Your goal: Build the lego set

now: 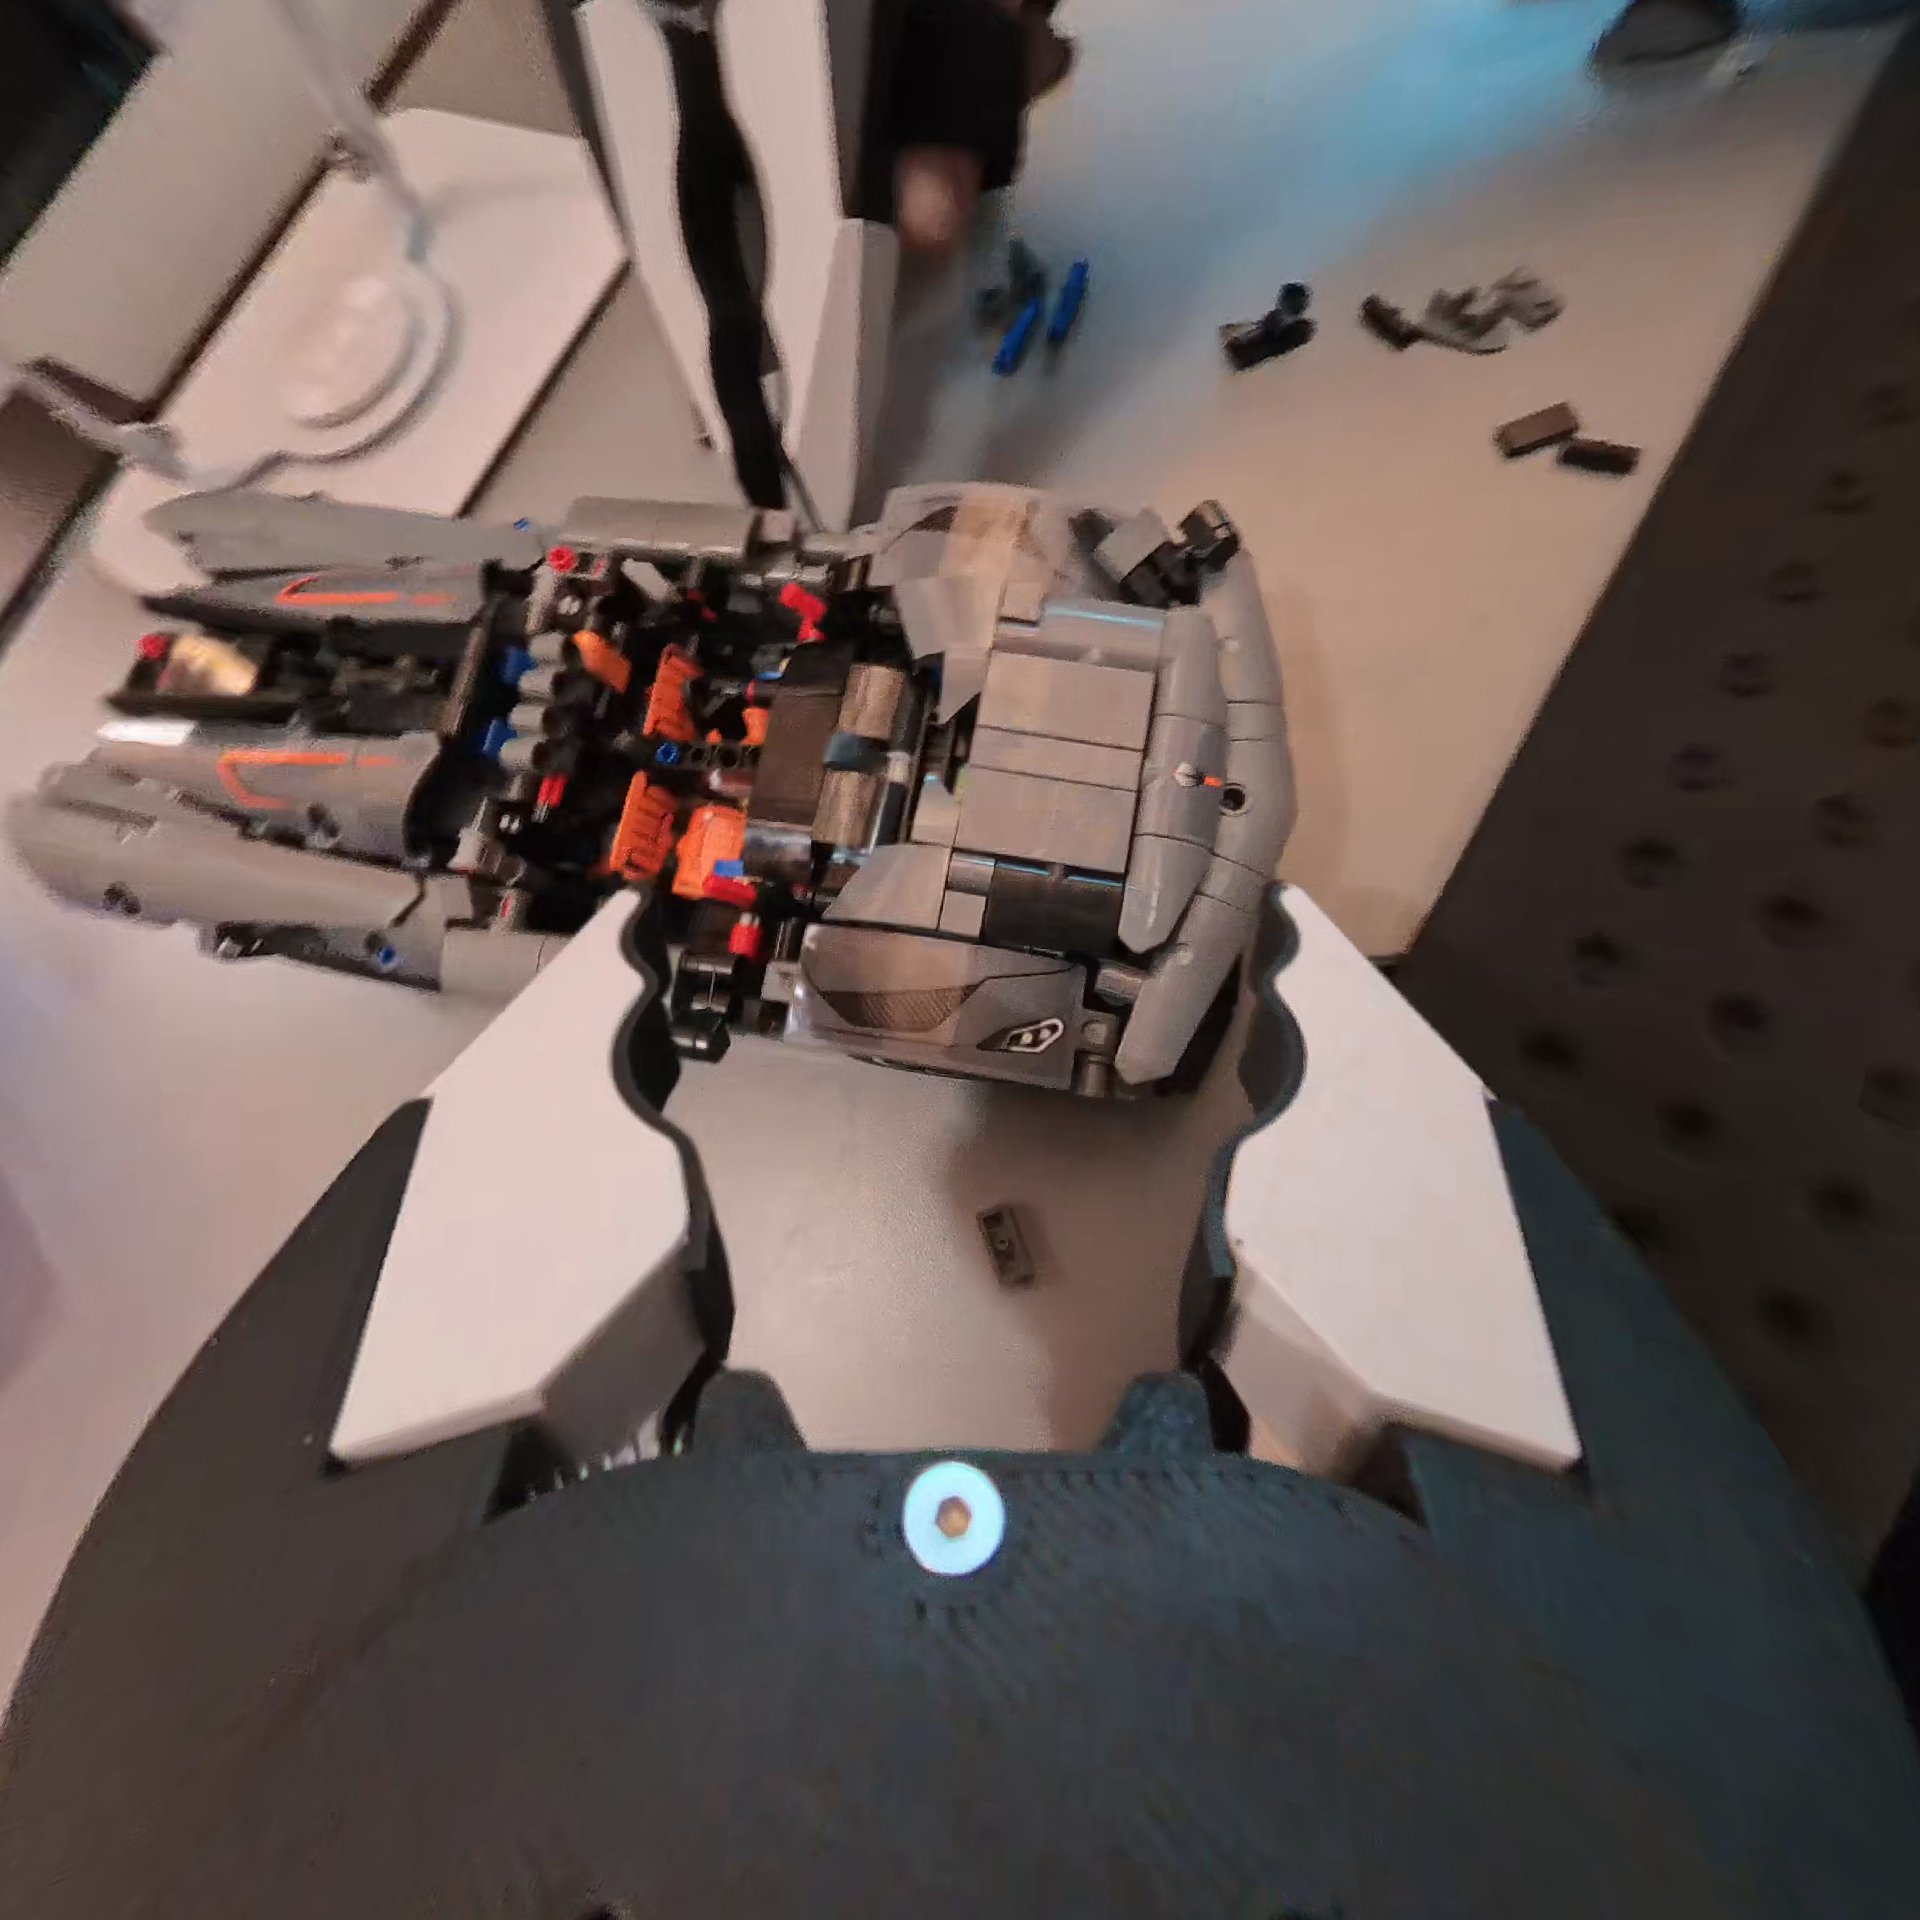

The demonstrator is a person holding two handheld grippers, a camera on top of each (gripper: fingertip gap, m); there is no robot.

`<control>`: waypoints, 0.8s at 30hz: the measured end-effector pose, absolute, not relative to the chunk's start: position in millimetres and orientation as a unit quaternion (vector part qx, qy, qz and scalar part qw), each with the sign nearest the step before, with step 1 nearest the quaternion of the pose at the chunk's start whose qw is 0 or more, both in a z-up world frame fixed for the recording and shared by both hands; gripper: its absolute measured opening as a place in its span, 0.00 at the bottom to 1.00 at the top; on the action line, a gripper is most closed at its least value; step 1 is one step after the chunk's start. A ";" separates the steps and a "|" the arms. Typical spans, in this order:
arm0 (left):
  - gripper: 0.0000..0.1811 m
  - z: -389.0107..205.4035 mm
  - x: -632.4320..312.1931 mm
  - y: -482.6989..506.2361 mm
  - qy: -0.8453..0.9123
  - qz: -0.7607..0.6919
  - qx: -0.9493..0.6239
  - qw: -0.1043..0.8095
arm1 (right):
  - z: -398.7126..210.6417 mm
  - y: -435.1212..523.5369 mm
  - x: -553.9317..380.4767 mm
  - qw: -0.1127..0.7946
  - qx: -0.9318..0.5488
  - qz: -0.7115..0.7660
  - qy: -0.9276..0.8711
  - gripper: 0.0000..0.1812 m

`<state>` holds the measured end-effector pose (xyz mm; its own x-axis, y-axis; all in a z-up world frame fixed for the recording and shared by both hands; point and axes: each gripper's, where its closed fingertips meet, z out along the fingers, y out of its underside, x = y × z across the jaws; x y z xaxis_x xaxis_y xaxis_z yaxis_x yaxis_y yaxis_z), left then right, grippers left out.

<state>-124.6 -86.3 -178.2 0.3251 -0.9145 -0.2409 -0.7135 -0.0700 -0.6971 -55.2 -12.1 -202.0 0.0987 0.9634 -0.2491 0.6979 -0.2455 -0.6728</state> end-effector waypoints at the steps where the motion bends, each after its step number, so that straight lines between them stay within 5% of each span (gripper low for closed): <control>1: 0.64 -181.3 -125.0 -87.7 0.553 -0.123 -0.726 0.390 | -202.7 -14.1 -54.7 0.193 -0.713 0.336 -0.584 0.09; 7: 0.66 -195.9 -138.4 -80.4 0.483 -0.087 -0.762 0.422 | -204.2 -21.1 -54.4 0.178 -0.708 0.342 -0.592 0.11; 12: 0.52 -192.9 -146.6 -71.6 0.464 -0.044 -0.765 0.444 | -208.2 -26.4 -59.2 0.175 -0.702 0.339 -0.601 0.06; 15: 0.53 -195.5 -150.2 -64.0 0.454 -0.046 -0.777 0.433 | -212.4 -22.8 -62.3 0.184 -0.706 0.329 -0.600 0.00; 24: 0.38 -212.8 -164.9 -52.1 0.404 -0.110 -0.832 0.363 | -211.5 -14.9 -68.2 0.205 -0.713 0.328 -0.585 0.00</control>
<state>-164.9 -52.1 -212.8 0.6490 -0.7528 -0.1103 -0.5933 -0.4100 -0.6927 -68.2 -14.9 -211.5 0.0994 0.9685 -0.2285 0.7000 -0.2313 -0.6757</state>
